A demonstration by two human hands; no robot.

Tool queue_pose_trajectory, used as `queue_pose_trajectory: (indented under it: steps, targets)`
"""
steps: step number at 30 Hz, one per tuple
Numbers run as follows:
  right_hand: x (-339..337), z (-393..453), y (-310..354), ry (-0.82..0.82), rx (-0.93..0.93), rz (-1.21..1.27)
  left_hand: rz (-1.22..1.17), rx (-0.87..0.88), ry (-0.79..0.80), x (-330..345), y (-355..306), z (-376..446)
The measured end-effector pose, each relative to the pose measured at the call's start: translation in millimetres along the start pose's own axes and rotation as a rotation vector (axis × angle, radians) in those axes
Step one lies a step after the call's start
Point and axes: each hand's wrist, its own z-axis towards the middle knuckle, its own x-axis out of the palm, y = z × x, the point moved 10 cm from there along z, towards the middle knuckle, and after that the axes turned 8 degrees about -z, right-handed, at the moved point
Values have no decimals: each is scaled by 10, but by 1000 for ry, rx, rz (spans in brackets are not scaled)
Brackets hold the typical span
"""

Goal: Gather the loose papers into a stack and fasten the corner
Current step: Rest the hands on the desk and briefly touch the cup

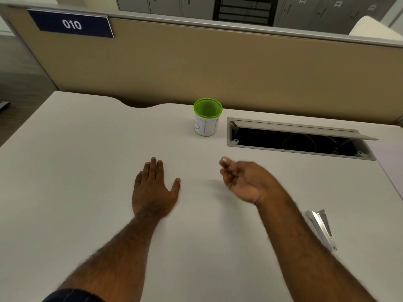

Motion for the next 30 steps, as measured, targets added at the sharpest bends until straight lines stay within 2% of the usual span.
queue_pose_trajectory:
  steps: [6,12,13,15,20,26,30]
  targets:
    - [394,361,1081,-84,-234,-94,-3,1,-2,-20,-3,-1]
    - [610,671,1690,-278,-511,-262,-37,-2,2,-26,-6,-10]
    - [636,689,1750,-289,-528,-286,-36,-1,3,-28,-6,-10]
    - [703,719,1802,-348,-577,-613,-37,-2,6,-26,-10,-14]
    - [775,761,1991,-553,-786,-1068,-42,0,3,-31,-12,-20]
    - [862,659,1996,-553,-846,-1201,-50,-3,3,-33,-21,-19]
    - [870,676,2040,-529,-898,-1182,-53,-4,7,-32,-16,-25]
